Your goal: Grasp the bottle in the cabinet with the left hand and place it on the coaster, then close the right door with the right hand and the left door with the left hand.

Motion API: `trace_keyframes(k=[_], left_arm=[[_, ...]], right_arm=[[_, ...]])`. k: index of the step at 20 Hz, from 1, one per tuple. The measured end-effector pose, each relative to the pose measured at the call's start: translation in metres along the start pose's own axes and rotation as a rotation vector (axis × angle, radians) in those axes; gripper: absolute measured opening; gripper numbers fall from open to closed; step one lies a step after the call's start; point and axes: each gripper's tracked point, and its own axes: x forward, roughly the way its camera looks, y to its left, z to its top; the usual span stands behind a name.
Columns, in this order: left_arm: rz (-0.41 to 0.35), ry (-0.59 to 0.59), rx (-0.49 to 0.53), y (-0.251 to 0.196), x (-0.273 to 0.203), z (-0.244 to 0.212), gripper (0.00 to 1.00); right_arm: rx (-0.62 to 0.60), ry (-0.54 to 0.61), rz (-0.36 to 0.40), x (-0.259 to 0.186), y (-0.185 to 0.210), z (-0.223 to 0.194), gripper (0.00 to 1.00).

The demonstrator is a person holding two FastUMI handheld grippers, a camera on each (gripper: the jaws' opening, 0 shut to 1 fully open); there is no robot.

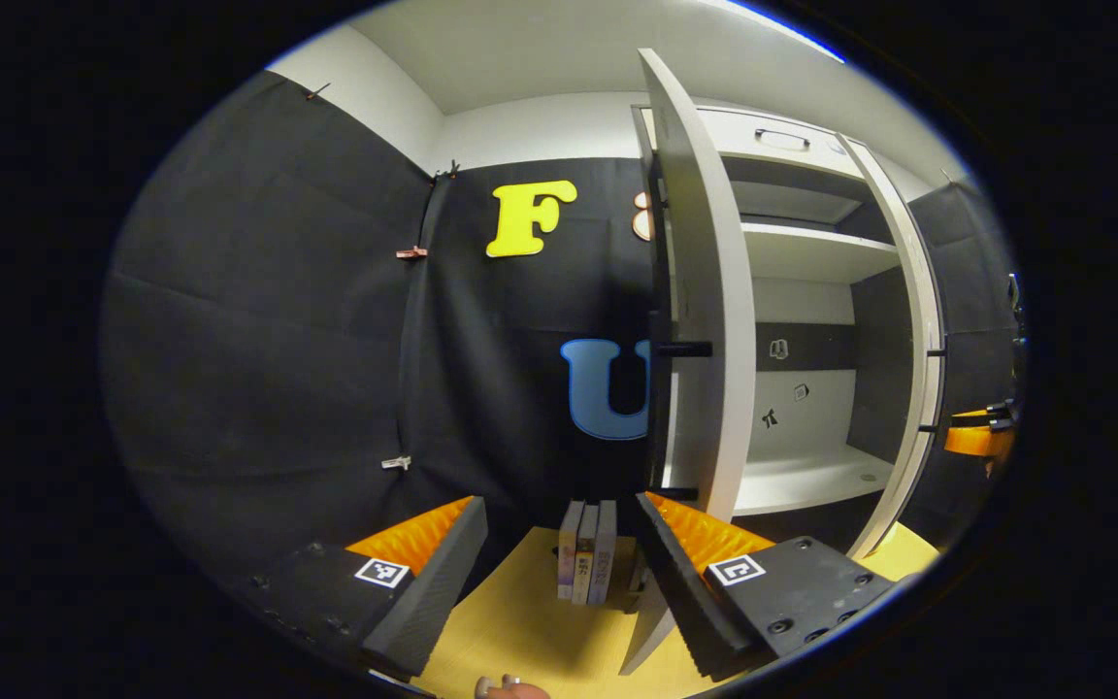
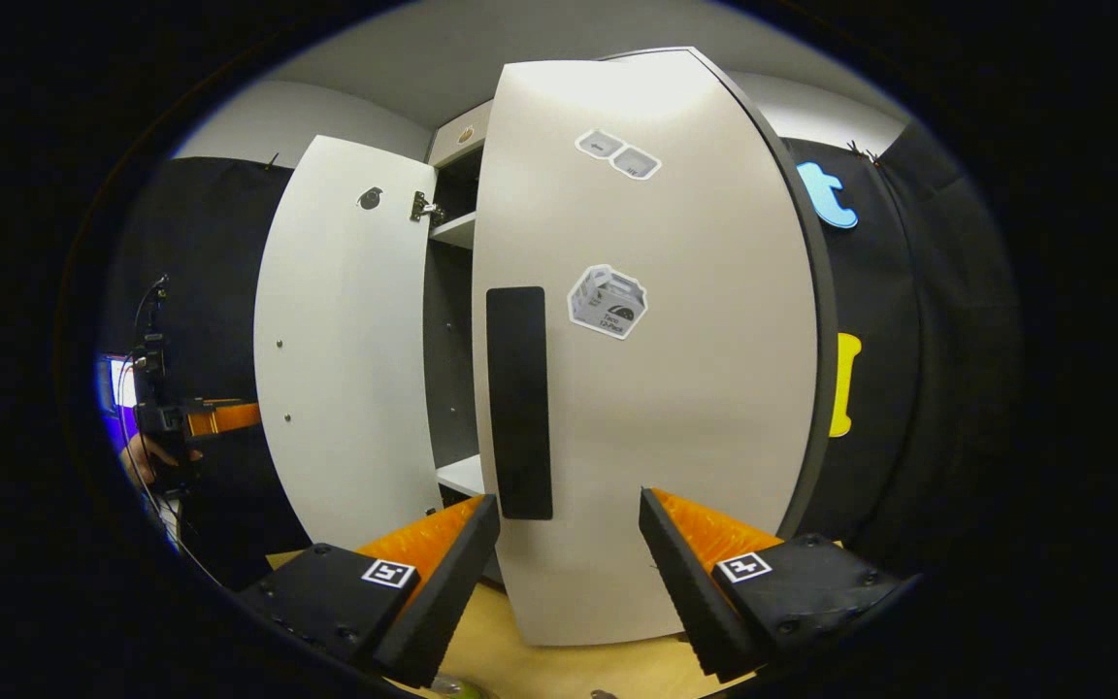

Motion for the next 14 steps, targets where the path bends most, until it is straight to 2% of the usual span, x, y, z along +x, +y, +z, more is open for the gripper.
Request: trace_keyframes(k=[3,5,11,14], left_arm=[[-0.015,-0.001,0.008,-0.009,0.002,0.0,0.96],[-0.026,0.002,0.011,-0.012,0.0,0.001,0.92],[-0.069,0.005,-0.005,-0.032,-0.009,0.002,0.93],[-0.129,0.005,-0.031,-0.052,-0.011,0.001,0.93]], right_arm=[[-0.005,0.019,-0.03,-0.008,-0.009,-0.007,0.97],[0.008,0.018,-0.032,-0.01,-0.01,-0.008,0.97],[0.04,0.019,-0.008,-0.003,-0.004,-0.009,0.97],[0.041,0.022,0.0,-0.004,-0.006,-0.009,0.97]])
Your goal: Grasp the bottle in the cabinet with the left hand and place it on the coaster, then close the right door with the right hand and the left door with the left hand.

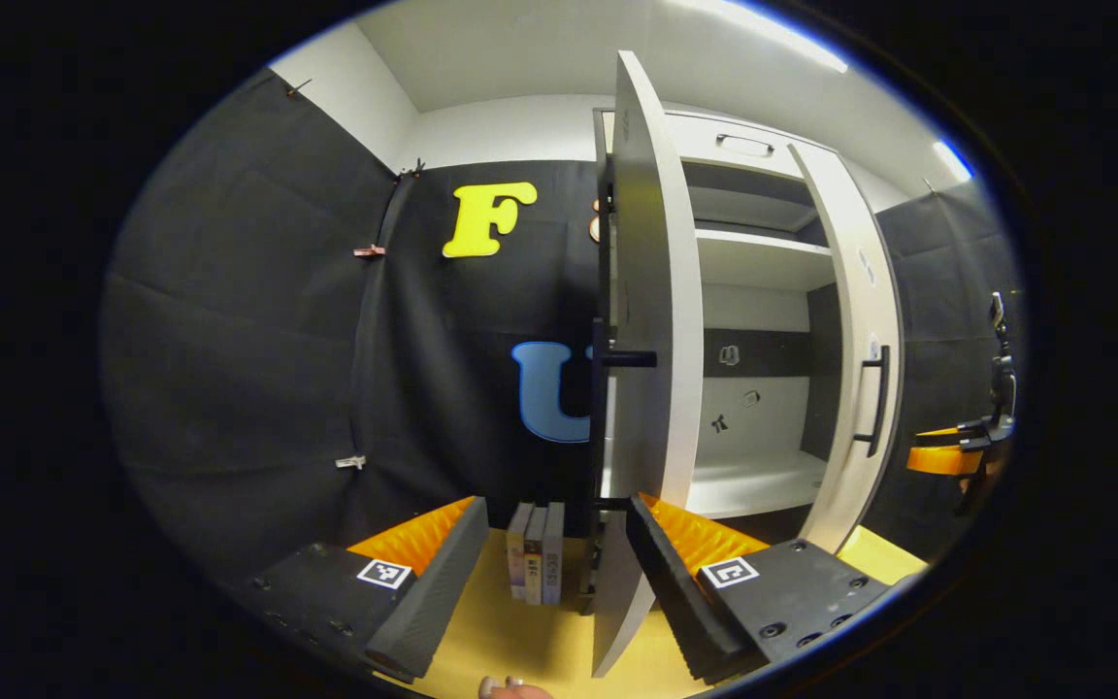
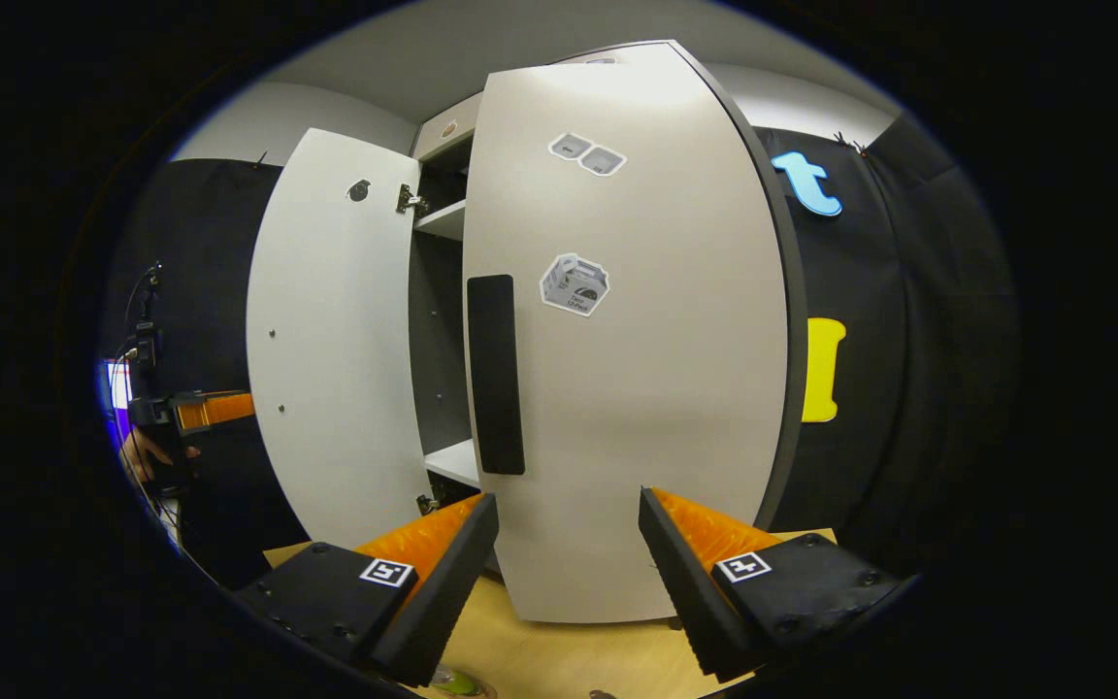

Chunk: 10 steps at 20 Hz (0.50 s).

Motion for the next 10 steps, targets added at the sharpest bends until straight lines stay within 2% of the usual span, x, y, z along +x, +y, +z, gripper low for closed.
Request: trace_keyframes(k=[2,3,5,6,7,8,10], left_arm=[[-0.04,-0.003,0.007,-0.018,0.001,0.001,0.94],[-0.054,-0.005,0.016,-0.026,0.001,0.002,0.91],[-0.09,-0.005,0.027,-0.042,0.004,0.001,0.94],[-0.113,-0.005,0.023,-0.05,0.007,0.001,0.91],[-0.137,-0.003,0.011,-0.057,0.008,0.0,0.94],[-0.159,0.0,-0.008,-0.063,0.011,-0.001,0.91],[-0.189,0.001,-0.042,-0.074,0.016,-0.003,0.94]], right_arm=[[0.002,0.0,0.0,-0.003,-0.004,0.0,0.97],[0.006,0.001,-0.001,-0.002,-0.007,-0.001,0.97],[0.013,0.004,-0.009,-0.004,-0.014,-0.002,0.97],[0.014,0.004,-0.013,-0.005,-0.019,-0.002,0.97],[0.015,0.004,-0.016,-0.007,-0.023,-0.002,0.97],[0.016,0.003,-0.022,-0.008,-0.027,-0.003,0.97],[0.019,0.004,-0.034,-0.011,-0.033,-0.004,0.97]])
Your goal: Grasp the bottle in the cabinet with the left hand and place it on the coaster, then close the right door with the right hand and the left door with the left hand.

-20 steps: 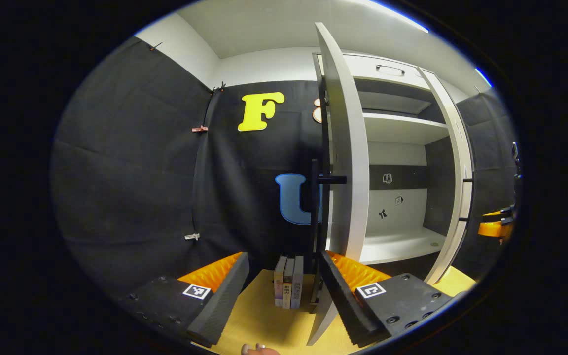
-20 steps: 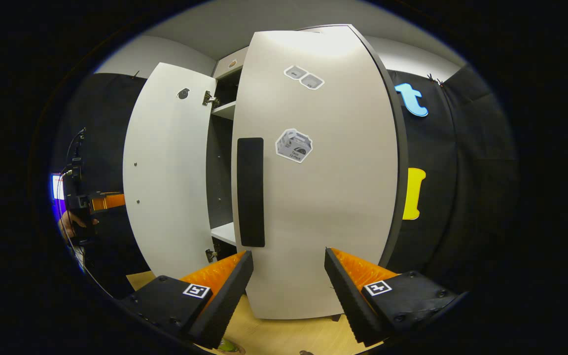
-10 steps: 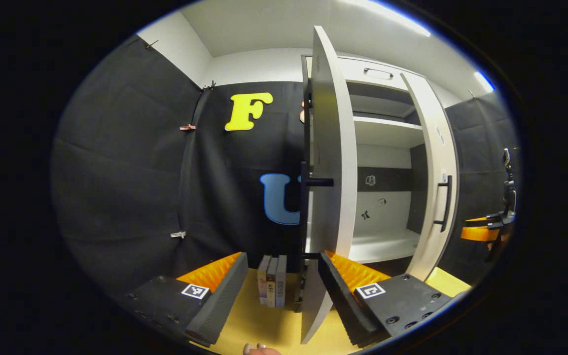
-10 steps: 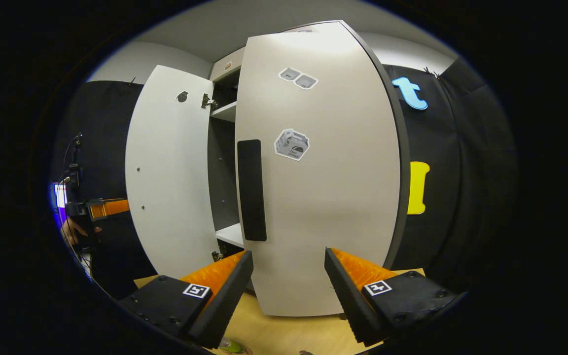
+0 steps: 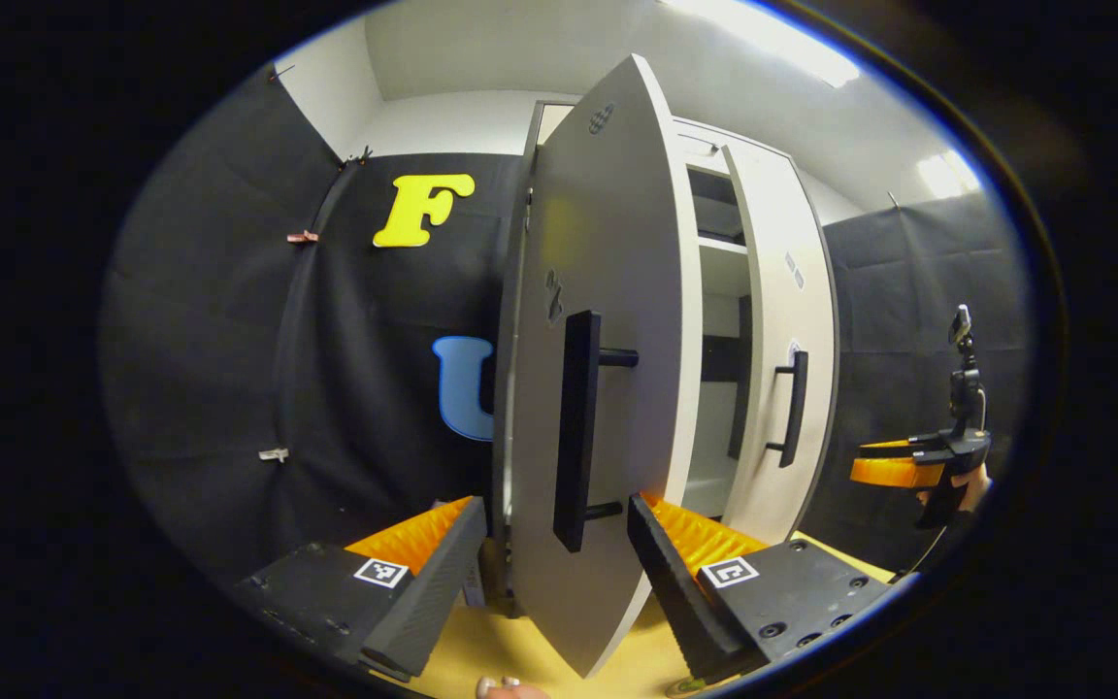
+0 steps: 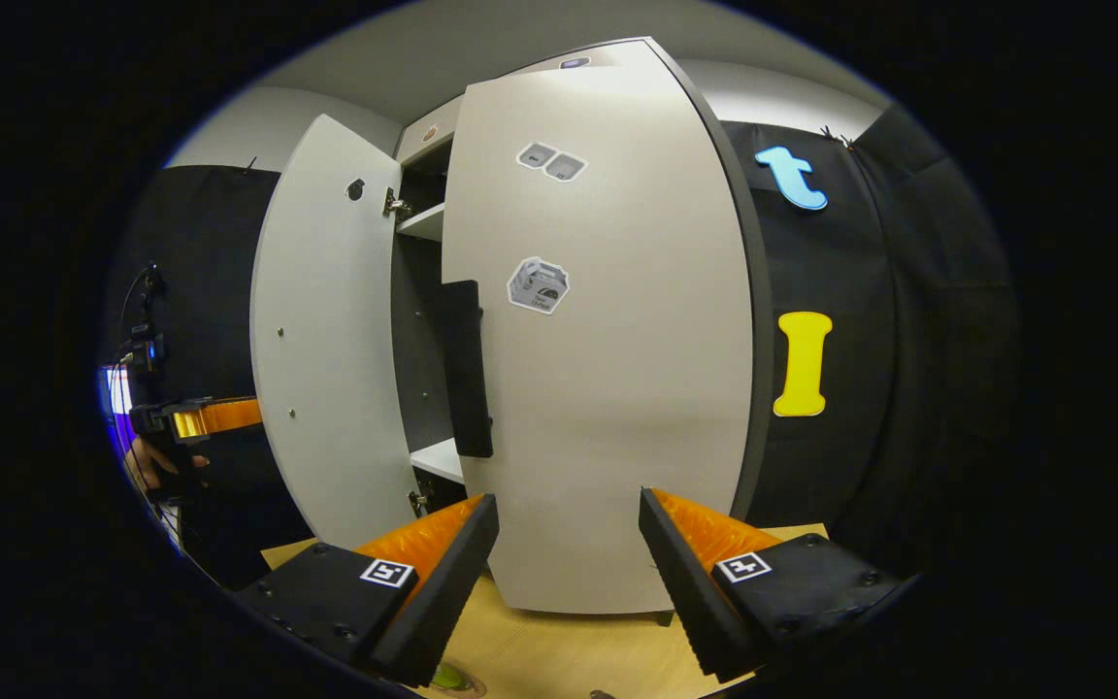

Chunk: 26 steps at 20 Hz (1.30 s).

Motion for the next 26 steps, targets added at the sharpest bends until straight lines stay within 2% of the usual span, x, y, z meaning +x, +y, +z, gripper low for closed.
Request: trace_keyframes(k=[1,2,4,7,8,10,12,13,14,15,23,26], left_arm=[[-0.008,-0.004,-0.001,-0.005,0.004,0.0,0.91],[-0.016,-0.005,0.011,-0.007,0.014,0.001,0.98],[-0.041,-0.006,0.036,-0.017,0.032,0.005,0.94],[-0.13,-0.002,0.015,-0.048,0.052,-0.001,0.94],[-0.147,-0.001,0.015,-0.06,0.054,-0.004,0.91],[-0.143,-0.007,0.047,-0.065,0.061,-0.002,0.94],[-0.16,-0.014,0.052,-0.076,0.064,0.0,0.94],[-0.172,-0.014,0.046,-0.082,0.063,-0.001,0.91],[-0.177,-0.014,0.043,-0.085,0.061,-0.004,0.97],[-0.175,-0.012,0.045,-0.083,0.06,-0.003,0.94],[-0.144,0.006,0.058,-0.077,0.04,-0.009,0.95],[-0.125,0.011,0.038,-0.07,0.035,-0.01,0.94]], right_arm=[[0.002,0.001,-0.004,-0.002,-0.003,0.0,0.97],[0.002,0.0,-0.006,-0.003,-0.006,0.0,0.97],[-0.001,0.006,-0.013,-0.006,-0.013,-0.001,0.97],[0.006,0.015,-0.038,-0.01,-0.025,-0.004,0.97],[0.01,0.015,-0.044,-0.01,-0.028,-0.004,0.97],[0.012,0.014,-0.053,-0.014,-0.033,-0.003,0.97],[0.001,0.006,-0.063,-0.019,-0.039,0.0,0.97],[0.001,0.003,-0.067,-0.02,-0.041,0.001,0.97],[0.003,0.003,-0.07,-0.022,-0.042,0.0,0.97],[0.003,0.005,-0.076,-0.024,-0.044,-0.001,0.97],[-0.003,-0.02,-0.074,-0.033,-0.039,0.004,0.97],[-0.031,-0.053,-0.097,-0.04,-0.034,0.012,0.97]])
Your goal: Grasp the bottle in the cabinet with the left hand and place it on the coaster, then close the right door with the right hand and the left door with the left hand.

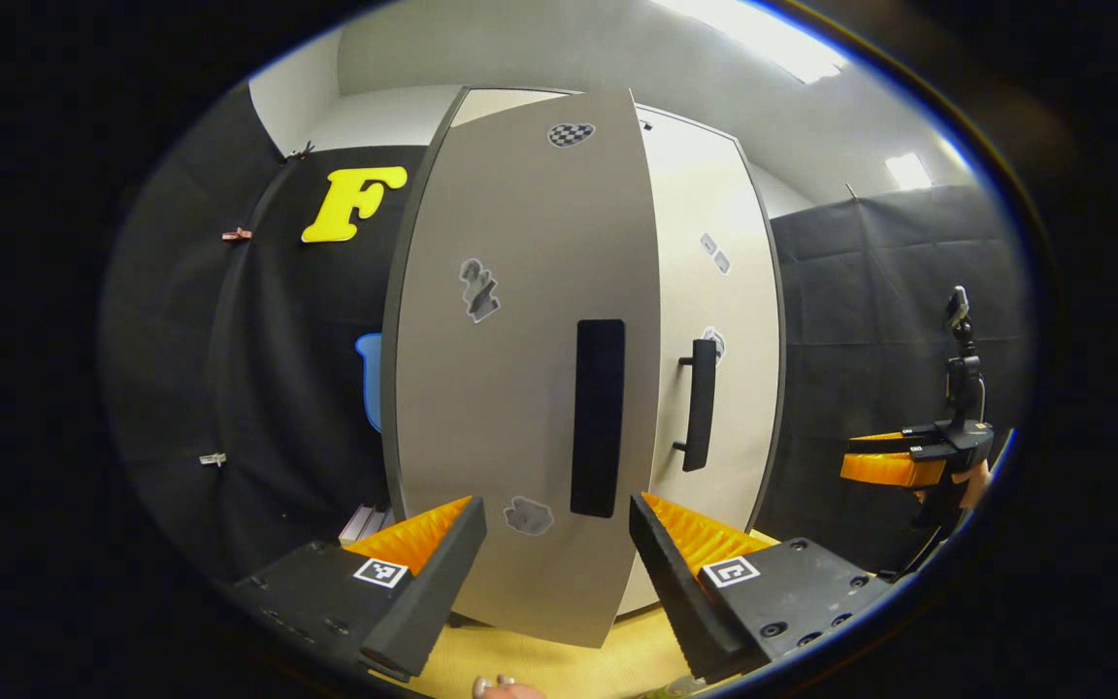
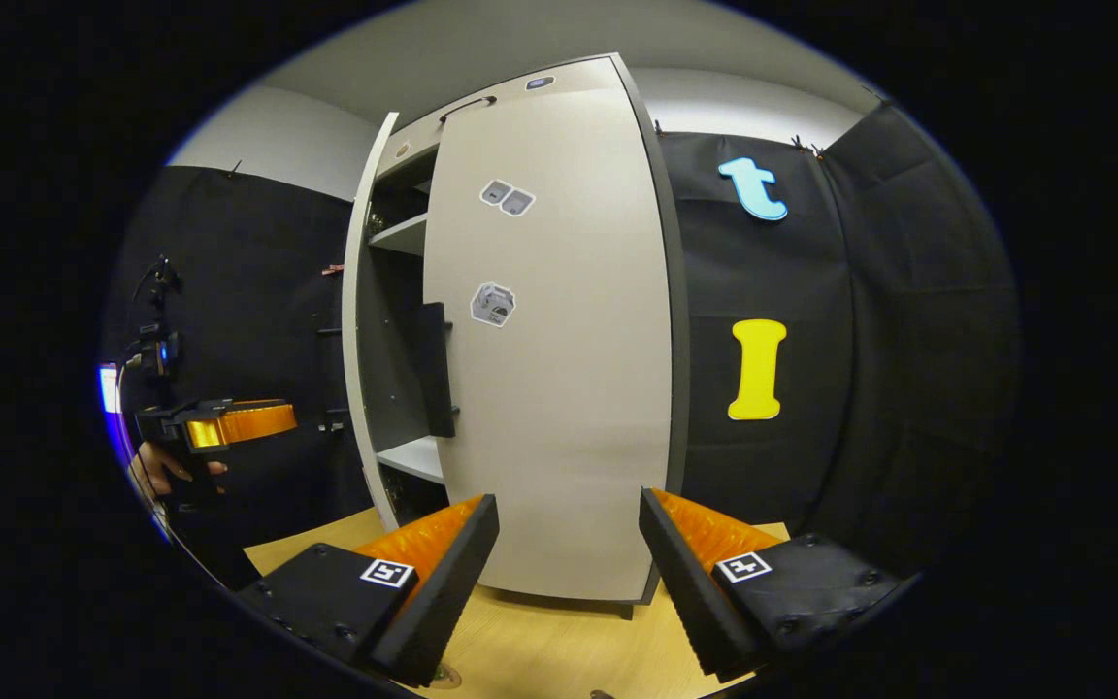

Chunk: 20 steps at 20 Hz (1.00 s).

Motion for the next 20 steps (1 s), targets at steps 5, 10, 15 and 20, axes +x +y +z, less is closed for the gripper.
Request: trace_keyframes(k=[5,10,15,20], left_arm=[[-0.002,-0.008,-0.006,0.001,-0.008,0.005,0.94],[-0.042,-0.015,-0.013,-0.002,-0.017,0.008,0.95],[-0.022,-0.019,0.042,0.002,-0.038,0.015,0.94],[-0.056,-0.025,0.027,-0.009,-0.047,0.017,0.95]], right_arm=[[-0.02,-0.034,-0.003,-0.001,0.018,0.009,0.97],[0.035,-0.048,0.044,-0.007,0.048,0.023,0.97],[-0.013,-0.102,0.041,-0.018,0.055,0.04,0.98],[0.018,-0.128,-0.013,-0.029,0.056,0.052,0.98]])
